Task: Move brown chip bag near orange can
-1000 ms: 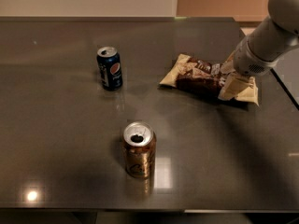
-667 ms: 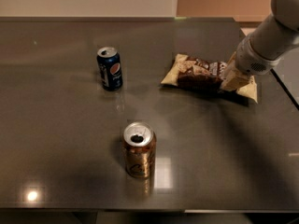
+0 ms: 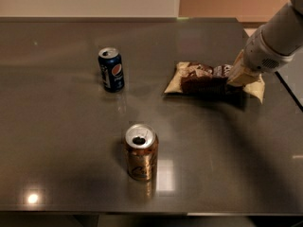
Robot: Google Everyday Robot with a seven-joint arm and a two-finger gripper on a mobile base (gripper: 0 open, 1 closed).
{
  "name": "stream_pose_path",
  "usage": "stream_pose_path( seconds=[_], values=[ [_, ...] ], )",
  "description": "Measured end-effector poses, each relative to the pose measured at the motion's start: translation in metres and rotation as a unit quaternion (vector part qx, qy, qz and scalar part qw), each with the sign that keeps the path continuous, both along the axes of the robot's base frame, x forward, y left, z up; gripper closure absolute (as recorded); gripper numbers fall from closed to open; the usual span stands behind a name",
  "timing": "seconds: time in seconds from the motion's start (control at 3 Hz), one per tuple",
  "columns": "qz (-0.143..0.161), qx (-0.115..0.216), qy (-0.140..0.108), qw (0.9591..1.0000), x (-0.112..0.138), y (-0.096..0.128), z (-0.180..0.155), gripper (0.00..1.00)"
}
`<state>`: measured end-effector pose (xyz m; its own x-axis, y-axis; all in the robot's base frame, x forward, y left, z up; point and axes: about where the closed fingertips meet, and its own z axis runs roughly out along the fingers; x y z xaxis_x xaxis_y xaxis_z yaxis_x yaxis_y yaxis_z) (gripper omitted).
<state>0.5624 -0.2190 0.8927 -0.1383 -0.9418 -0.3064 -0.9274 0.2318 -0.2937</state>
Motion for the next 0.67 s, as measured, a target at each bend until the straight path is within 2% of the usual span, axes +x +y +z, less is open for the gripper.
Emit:
stream_pose_path(
  seconds=[0.33, 0.67],
  values=[
    [0.003, 0.009, 0.006, 0.9999, -0.026, 0.013, 0.015, 1.00],
    [0.017, 0.014, 0.015, 0.9996, -0.061, 0.038, 0.024, 1.00]
  ],
)
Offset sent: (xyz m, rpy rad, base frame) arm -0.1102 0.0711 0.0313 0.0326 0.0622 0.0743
